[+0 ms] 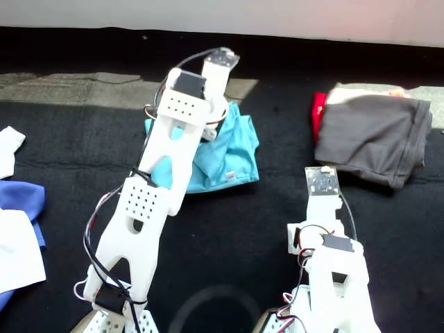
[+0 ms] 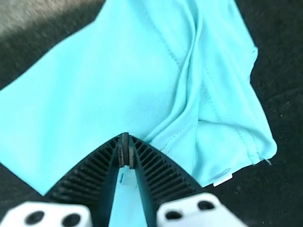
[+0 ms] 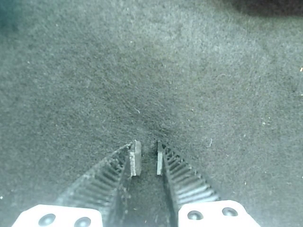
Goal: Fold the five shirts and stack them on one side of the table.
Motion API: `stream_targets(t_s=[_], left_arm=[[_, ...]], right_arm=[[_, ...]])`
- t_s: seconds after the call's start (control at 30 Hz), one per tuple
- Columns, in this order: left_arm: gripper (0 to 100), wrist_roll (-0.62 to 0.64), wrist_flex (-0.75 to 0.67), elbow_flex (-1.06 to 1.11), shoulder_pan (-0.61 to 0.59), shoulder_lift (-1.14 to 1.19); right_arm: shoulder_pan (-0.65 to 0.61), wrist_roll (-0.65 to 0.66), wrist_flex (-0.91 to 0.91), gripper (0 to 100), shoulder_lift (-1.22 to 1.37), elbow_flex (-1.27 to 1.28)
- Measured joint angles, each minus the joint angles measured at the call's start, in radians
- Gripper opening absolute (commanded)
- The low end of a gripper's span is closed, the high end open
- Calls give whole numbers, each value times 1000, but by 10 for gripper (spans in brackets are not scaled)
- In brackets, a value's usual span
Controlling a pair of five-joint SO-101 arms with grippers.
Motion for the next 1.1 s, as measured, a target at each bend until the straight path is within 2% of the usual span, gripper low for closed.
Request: stream_targets(t_s=[0.17, 0.4, 0.5, 0.7, 0.93, 1.1], left_arm=[[10, 0, 0, 44, 34, 0], [10, 0, 0, 44, 235, 0], [10, 0, 0, 38, 282, -3], [10, 0, 0, -55, 259, -77], [10, 0, 0, -55, 133, -81], [10, 0, 0, -32, 146, 15]], right_arm=[[0, 0, 0, 84, 0, 0], [0, 0, 0, 84, 0, 0], [0, 0, 0, 84, 0, 0], [0, 0, 0, 84, 0, 0], [0, 0, 0, 84, 0, 0], [0, 0, 0, 84, 0, 0]])
